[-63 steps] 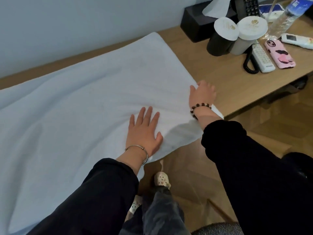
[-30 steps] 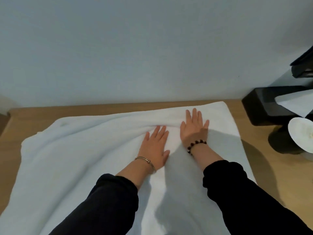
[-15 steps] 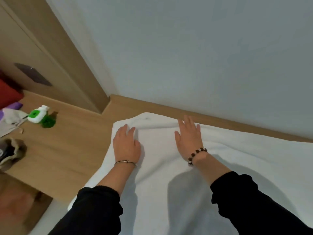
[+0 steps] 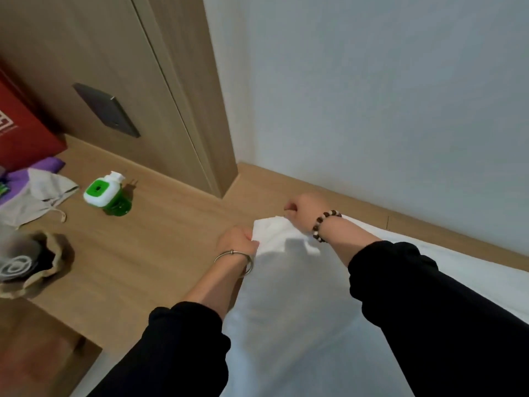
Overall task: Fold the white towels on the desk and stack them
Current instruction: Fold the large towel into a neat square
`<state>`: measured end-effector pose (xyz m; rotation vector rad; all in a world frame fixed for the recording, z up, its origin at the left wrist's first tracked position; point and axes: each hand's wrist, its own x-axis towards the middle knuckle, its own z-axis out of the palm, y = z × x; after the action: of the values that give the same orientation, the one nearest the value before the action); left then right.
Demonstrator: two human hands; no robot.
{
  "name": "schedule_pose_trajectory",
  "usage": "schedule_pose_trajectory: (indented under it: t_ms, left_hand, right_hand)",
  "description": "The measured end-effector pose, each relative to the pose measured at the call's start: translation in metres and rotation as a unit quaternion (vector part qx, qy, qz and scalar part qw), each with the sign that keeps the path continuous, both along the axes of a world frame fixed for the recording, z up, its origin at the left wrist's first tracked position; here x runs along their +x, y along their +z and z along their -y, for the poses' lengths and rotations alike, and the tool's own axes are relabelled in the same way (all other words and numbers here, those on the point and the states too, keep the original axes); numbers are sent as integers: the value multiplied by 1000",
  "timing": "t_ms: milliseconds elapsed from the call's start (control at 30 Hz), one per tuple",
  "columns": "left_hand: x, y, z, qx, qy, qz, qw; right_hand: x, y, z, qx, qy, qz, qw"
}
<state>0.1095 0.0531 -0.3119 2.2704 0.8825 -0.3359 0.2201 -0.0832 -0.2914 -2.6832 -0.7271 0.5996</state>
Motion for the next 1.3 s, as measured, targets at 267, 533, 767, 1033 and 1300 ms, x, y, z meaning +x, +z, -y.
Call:
schedule_pose_trajectory:
  t_ms: [267,533,767,1033,1300]
  left_hand:
    - [35,-3,-32,-94,76,122,985]
    - [39,6,-47,-166,-3,20,986]
    - [-44,20,-58,-104,-107,-117,982]
    - [-48,5,-73,-43,69,-46,996]
    - [-60,-21,-58,86,78,82,990]
  right_hand:
    - [23,-9,-43,63,3,-117,991]
    - [29,-36,-67,41,-111,105,987]
    - [28,-46,-70,9,-102,139,985]
    - [32,-43,-67,25,-106,144,984]
    - [-3,-22,-84,107,66,311,942]
